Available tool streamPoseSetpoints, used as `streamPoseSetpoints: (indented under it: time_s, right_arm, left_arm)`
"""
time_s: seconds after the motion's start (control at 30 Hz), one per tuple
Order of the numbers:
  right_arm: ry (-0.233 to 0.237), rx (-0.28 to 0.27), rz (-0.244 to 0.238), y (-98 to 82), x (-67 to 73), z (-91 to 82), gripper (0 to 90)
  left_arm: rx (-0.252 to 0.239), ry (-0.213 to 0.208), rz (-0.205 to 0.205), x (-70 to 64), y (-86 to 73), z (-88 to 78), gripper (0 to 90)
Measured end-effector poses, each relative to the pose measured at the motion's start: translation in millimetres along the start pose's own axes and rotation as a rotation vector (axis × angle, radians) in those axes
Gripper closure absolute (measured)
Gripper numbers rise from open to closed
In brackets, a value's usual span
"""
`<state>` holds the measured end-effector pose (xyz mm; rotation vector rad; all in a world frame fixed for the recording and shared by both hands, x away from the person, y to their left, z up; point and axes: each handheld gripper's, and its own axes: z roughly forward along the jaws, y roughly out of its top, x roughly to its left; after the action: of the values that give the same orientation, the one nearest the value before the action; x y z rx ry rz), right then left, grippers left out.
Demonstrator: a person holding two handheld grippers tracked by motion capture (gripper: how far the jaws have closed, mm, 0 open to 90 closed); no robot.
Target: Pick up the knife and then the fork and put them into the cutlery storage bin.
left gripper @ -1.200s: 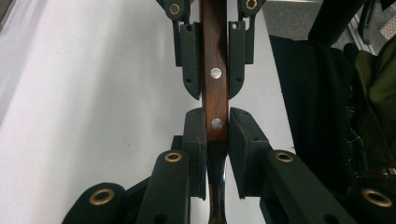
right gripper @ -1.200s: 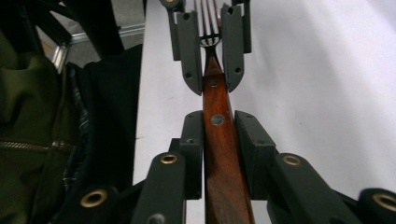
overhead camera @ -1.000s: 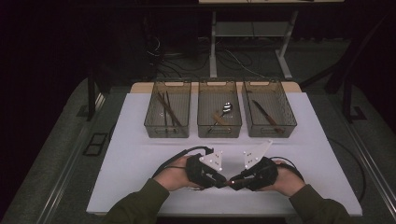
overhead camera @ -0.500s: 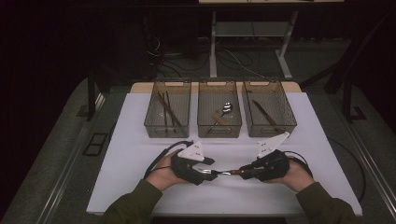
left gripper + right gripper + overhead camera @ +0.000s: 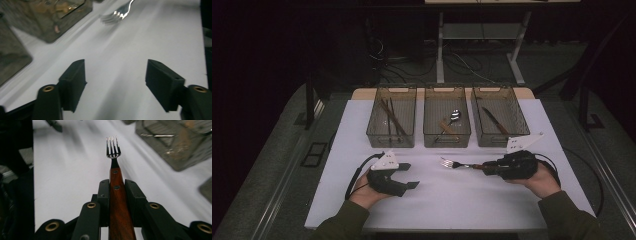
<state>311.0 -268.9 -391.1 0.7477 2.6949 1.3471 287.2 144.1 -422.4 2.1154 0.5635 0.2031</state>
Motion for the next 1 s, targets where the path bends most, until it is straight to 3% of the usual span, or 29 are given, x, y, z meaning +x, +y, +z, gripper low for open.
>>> streamPoseSetpoints:
  time_s: [0.1,0.4,0.73,0.83,1.0]
  right_arm:
    - [-0.033,-0.019,0.011,4.9,-4.0,-6.2,75.1]
    - [-0.125,-0.099,0.069,19.5,-18.2,-31.4,75.1]
    - [-0.307,-0.18,0.187,23.8,-46.3,-61.7,75.1]
    - [-0.363,-0.208,0.242,23.0,-56.1,-63.5,75.1]
    - [-0.458,-0.226,0.294,26.7,-74.1,-62.1,75.1]
  left_arm:
    - [-0.012,0.029,-0.043,0.5,-6.5,-2.7,19.8]
    - [-0.012,0.066,-0.083,-2.0,-14.4,-5.0,0.0]
    - [0.002,0.057,-0.078,-3.2,-15.3,-1.2,0.0]
    - [0.006,0.05,-0.072,-3.7,-15.2,0.2,0.0]
    - [0.003,0.04,-0.073,-4.3,-15.1,1.2,0.0]
